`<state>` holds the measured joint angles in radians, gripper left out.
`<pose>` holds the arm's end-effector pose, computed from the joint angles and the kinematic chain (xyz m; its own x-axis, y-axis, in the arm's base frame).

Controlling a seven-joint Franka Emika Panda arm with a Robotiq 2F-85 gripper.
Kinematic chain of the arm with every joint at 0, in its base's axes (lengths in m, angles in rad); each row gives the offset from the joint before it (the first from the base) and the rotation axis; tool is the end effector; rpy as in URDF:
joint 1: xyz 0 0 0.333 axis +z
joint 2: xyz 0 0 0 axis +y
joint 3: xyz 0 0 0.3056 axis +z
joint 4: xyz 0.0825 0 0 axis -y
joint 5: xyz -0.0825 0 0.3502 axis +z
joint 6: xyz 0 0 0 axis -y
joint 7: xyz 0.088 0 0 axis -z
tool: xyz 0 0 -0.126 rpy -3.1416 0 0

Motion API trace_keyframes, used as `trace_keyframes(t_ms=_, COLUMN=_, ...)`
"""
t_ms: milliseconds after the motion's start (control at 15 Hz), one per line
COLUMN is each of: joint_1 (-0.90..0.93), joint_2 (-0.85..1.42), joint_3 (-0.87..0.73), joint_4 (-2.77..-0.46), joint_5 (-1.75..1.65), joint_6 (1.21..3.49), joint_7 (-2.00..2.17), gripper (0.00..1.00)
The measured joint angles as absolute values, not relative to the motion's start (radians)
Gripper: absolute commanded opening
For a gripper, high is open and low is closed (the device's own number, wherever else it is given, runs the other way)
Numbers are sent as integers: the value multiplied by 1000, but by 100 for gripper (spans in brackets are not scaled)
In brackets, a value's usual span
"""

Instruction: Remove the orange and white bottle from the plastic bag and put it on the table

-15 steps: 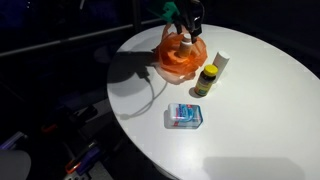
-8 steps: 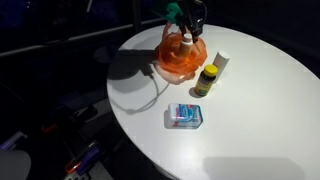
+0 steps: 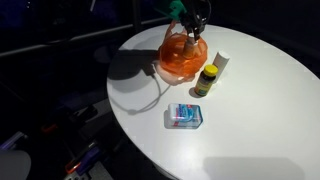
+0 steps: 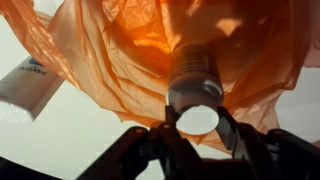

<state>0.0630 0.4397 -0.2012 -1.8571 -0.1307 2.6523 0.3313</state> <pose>0.6433 -0.0759 0.3209 0.8789 -0.2889 0.3795 -0.3358 -0.9399 0.0621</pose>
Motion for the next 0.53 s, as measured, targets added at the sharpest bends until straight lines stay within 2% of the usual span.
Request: trace_keyframes(t_ms=533, joint_1=47, joint_2=319, joint_3=-218, joint_4=-1856, joint_5=-131, joint_6=2616, joint_7=327, gripper=19)
